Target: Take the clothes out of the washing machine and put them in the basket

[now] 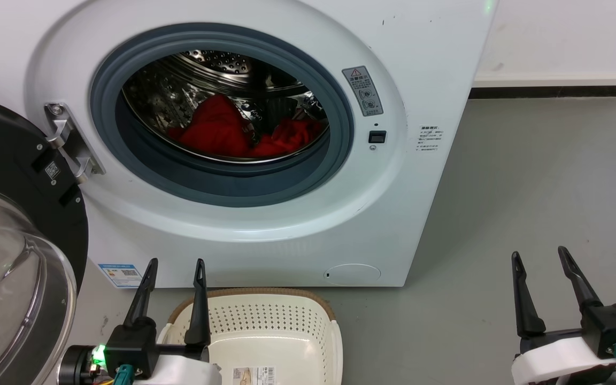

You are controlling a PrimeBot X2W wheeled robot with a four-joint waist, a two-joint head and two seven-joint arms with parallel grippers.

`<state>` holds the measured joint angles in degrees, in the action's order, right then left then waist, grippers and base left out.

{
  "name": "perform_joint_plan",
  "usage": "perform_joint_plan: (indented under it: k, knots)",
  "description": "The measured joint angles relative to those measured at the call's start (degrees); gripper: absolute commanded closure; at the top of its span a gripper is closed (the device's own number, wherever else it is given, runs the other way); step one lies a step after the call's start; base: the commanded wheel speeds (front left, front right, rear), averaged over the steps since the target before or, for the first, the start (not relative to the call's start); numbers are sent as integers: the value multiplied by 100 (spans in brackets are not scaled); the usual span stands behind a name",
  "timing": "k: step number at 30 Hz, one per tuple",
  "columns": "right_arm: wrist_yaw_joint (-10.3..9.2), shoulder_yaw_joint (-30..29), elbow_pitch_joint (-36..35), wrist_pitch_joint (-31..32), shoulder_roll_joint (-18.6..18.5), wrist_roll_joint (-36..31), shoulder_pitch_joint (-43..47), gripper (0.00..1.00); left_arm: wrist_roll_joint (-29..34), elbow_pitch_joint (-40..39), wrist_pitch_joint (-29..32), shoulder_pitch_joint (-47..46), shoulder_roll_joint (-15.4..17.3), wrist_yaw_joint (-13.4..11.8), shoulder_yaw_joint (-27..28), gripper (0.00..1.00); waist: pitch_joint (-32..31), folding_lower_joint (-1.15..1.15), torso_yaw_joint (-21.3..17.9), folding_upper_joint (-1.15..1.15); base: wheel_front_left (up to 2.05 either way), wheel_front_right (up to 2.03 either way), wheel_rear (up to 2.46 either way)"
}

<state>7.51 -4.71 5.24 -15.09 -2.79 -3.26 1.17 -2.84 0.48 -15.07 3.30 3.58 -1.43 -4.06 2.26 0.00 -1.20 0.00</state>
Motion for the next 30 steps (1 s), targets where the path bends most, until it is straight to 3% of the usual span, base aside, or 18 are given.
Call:
perform_joint_plan:
  k: [21, 30]
  knots:
    - [0, -75, 68, 0, -1, 38, -141, 0, 70, 143, -1, -24, -56, 237, 92, 0, 267, 0, -109, 0, 0, 0, 0]
    - [0, -194, -82, -1, -5, 282, -602, 0, 374, 761, 0, -1020, 476, 297, 144, 0, 1202, 0, -434, 0, 0, 0, 0]
